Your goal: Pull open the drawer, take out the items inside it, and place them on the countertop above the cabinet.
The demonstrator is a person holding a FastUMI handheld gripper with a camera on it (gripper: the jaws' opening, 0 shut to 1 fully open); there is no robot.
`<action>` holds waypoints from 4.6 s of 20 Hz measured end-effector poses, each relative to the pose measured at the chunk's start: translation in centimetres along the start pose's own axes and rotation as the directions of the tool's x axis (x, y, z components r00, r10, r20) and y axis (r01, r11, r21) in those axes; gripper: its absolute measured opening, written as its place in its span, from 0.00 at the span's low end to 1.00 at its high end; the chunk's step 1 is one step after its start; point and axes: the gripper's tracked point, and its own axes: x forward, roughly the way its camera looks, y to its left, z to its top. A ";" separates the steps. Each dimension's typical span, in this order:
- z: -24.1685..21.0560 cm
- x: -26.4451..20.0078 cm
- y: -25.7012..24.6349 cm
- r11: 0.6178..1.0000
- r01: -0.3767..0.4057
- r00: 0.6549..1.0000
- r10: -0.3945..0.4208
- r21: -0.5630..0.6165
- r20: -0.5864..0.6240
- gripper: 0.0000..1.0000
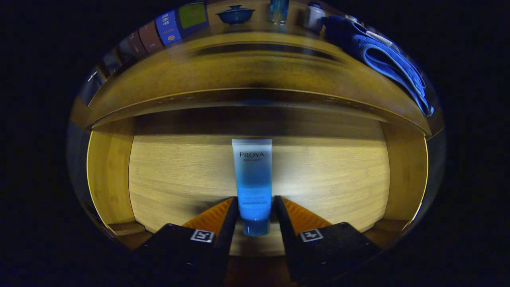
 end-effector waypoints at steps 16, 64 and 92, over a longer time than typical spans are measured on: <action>0.5 -11.0 -0.7 0.996 -0.092 0.967 0.093 -0.018 0.237 0.38; 5.5 -25.4 0.0 0.990 -0.131 0.596 0.117 -0.048 0.795 0.99; -9.6 -11.6 -1.3 0.992 -0.113 0.622 0.027 0.056 0.783 0.99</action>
